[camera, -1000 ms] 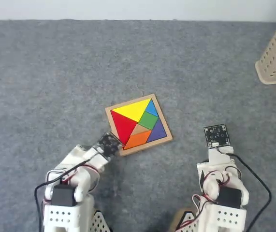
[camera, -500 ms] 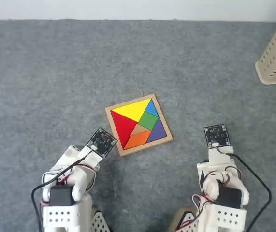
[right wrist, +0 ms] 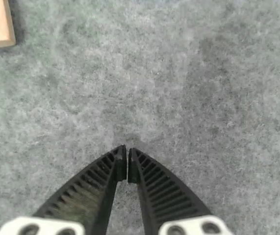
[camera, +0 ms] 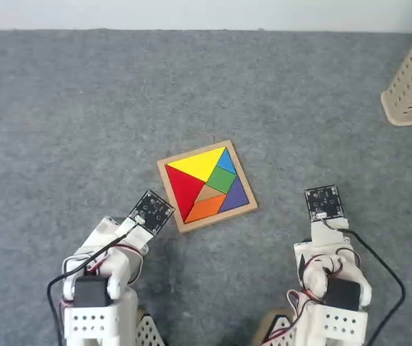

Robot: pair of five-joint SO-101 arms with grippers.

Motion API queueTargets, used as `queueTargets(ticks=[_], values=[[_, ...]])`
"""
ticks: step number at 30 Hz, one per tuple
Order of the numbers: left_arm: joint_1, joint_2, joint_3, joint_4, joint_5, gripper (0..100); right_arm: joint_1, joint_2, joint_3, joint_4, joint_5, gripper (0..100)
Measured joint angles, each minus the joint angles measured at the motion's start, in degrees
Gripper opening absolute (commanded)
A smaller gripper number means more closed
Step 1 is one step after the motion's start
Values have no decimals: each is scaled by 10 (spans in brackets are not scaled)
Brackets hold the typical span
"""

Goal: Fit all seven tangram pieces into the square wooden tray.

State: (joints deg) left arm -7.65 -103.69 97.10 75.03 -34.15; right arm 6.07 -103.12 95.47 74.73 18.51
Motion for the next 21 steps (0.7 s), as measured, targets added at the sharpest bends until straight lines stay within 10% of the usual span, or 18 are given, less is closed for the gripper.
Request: queueTargets(ticks=[21], values=[[0,0,0,0,0,30,31,0,0,0,0,6]])
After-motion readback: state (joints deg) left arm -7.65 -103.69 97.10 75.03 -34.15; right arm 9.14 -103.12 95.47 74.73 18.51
